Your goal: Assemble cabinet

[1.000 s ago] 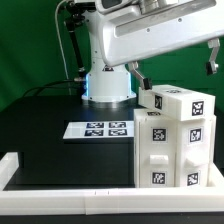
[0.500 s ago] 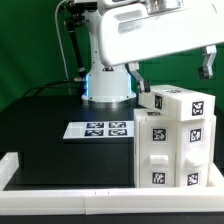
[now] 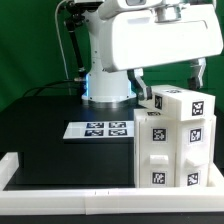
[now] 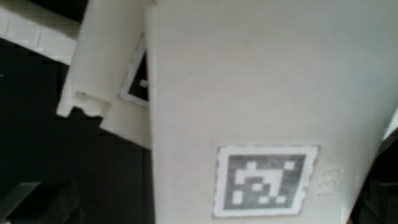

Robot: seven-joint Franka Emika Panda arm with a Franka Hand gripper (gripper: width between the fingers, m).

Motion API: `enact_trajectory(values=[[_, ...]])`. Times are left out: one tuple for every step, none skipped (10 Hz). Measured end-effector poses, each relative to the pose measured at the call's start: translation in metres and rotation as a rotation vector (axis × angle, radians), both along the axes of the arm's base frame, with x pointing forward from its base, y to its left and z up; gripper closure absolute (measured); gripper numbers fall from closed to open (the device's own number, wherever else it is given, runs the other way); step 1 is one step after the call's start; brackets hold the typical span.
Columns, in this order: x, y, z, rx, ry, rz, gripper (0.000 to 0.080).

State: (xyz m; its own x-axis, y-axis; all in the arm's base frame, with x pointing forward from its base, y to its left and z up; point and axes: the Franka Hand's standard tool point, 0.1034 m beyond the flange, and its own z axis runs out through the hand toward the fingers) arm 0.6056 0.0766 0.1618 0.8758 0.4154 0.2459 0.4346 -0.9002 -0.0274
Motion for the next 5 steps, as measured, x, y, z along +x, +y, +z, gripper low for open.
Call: enact_trajectory(values=[[-0.0020, -0.0012, -0.0025, 0.000, 0.006, -0.004, 0.0002], [-0.0030, -0.0017, -0.0035, 0.001, 0.009, -0.011, 0.0002], [-0.0036, -0.0021, -0.0044, 0.004, 0.013, -0.026, 0.0002], [-0.0037, -0.0041, -0.0047, 0.006, 0.016, -0.037, 0.0002], [-0.0041, -0.0068, -0.0051, 0.009, 0.022, -0.050, 0.0002]])
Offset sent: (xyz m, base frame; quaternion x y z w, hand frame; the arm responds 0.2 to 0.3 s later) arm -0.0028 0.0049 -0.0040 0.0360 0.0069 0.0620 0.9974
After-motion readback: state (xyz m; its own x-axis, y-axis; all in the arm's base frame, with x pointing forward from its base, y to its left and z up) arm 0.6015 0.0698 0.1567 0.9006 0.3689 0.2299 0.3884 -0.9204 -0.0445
